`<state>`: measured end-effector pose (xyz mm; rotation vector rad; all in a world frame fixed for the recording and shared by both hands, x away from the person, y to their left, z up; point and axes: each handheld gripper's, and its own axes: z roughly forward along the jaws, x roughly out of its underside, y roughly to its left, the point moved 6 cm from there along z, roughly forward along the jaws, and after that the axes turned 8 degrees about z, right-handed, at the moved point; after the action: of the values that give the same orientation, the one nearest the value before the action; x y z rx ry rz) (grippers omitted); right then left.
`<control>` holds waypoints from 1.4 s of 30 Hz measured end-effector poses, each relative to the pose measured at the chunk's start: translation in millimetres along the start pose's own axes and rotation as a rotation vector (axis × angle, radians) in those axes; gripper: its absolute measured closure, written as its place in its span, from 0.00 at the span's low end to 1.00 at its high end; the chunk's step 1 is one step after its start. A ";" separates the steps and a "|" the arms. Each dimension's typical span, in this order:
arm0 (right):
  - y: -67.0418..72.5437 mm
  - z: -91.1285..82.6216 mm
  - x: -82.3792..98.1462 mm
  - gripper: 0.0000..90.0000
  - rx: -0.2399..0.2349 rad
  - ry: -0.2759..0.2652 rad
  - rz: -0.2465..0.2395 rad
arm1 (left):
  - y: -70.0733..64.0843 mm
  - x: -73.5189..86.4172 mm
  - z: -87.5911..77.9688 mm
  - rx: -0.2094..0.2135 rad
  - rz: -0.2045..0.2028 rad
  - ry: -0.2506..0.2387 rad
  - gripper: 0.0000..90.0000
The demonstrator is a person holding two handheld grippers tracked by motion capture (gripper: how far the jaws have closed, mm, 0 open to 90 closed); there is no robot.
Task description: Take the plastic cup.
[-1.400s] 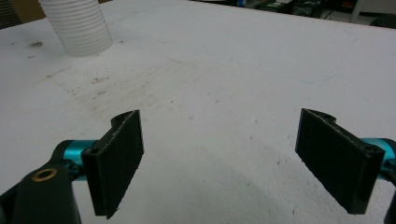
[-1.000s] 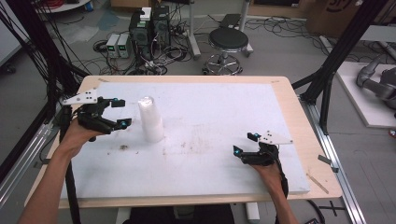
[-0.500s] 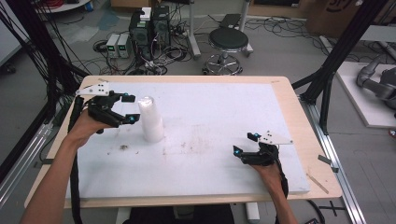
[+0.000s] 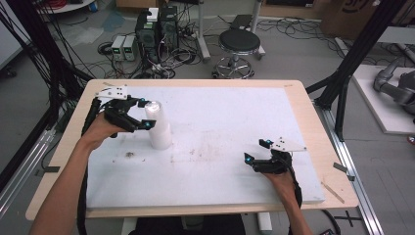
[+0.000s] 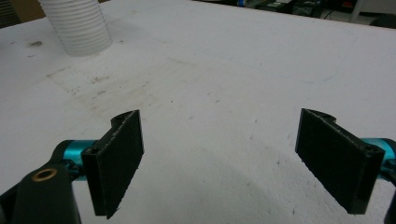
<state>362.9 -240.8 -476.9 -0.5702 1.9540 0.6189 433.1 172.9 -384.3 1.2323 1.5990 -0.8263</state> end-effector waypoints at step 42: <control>-0.9 0.8 -0.3 0.17 0.001 0.002 -0.006 | 3.4 6.7 16.6 0.008 -0.002 0.050 0.35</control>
<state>364.1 -241.0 -477.1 -0.5758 1.9536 0.6143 440.2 161.1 -396.3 1.2669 1.6382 -0.8096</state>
